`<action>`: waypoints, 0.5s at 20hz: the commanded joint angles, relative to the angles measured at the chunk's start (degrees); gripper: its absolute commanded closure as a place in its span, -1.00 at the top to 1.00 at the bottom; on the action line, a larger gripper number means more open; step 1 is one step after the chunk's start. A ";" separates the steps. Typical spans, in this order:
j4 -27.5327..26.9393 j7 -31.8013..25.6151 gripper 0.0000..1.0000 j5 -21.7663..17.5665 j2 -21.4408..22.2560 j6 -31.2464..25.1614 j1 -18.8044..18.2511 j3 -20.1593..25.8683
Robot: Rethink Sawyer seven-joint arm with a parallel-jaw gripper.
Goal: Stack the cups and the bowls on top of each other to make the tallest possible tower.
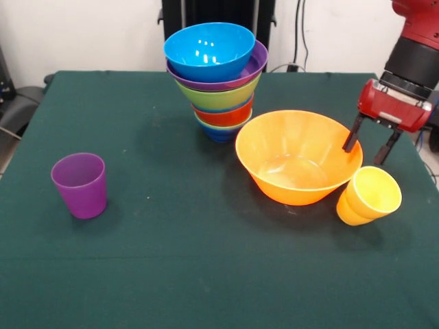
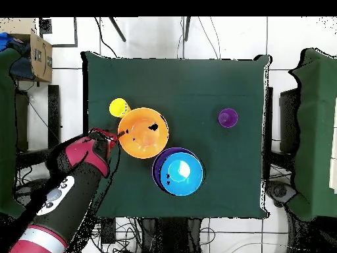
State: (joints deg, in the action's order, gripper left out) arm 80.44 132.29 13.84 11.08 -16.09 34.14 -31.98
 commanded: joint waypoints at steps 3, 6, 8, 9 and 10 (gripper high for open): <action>0.47 6.94 1.00 -0.20 -1.54 -2.78 -1.36 3.90; 0.75 6.51 1.00 -0.47 -1.54 -2.77 -1.67 4.05; 1.14 6.54 1.00 -0.56 -1.58 -2.76 -1.52 4.09; 1.18 6.57 1.00 -0.59 -1.83 -2.55 -1.49 4.07; 1.26 6.71 1.00 -0.58 -1.94 -2.52 -1.39 3.88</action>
State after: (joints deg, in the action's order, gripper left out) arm 80.44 132.29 13.84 10.87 -16.09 33.99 -32.38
